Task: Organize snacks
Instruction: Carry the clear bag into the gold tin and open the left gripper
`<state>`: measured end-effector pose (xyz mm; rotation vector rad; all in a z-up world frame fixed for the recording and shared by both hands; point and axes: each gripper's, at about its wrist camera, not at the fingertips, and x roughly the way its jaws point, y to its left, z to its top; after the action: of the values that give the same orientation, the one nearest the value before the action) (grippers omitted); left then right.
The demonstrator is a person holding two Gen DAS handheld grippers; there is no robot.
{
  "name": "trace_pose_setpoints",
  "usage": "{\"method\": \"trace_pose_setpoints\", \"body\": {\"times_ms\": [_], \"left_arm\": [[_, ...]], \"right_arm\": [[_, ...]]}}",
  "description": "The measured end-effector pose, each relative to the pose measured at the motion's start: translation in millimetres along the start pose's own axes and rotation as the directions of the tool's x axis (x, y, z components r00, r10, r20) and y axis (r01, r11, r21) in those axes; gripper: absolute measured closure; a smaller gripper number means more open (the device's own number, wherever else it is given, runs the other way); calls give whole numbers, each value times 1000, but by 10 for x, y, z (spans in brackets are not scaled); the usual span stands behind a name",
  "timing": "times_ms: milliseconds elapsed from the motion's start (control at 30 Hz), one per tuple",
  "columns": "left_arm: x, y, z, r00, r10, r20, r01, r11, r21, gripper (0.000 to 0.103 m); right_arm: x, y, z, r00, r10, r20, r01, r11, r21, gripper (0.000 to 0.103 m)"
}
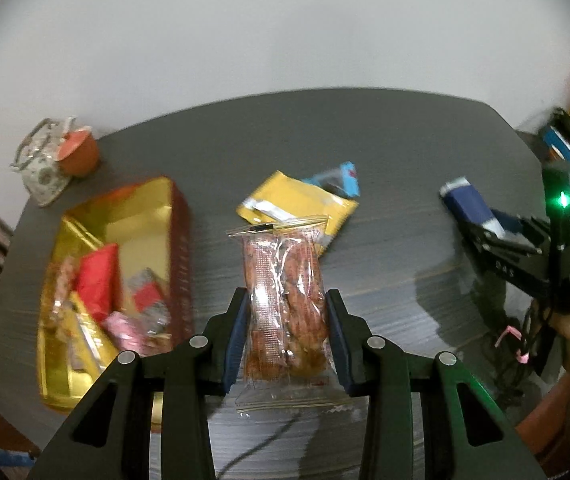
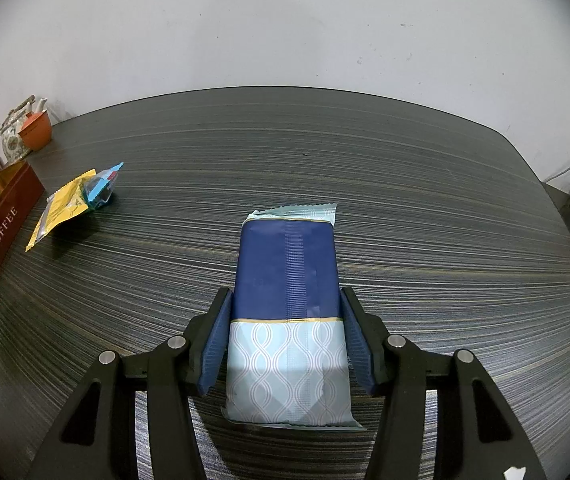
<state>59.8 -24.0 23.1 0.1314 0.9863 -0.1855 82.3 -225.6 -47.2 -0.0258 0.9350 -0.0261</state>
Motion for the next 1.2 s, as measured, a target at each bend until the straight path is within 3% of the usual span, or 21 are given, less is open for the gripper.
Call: {"method": "trace_pose_setpoints", "body": {"times_ms": [500,800,1200], "left_arm": [[-151,1015,71,987,155,41,-149,982,-117,64],[13,1516,86,974,228,5,-224,961,-160,64],[419,1849,93,964,256,-75,-265,950,-167,64]], "right_arm": [[2,7,6,1000,-2,0,2,1000,0,52],[9,5,7,1000,-3,-1,3,1000,-1,52],[25,1,5,1000,-6,-2,6,1000,-2,52]]}}
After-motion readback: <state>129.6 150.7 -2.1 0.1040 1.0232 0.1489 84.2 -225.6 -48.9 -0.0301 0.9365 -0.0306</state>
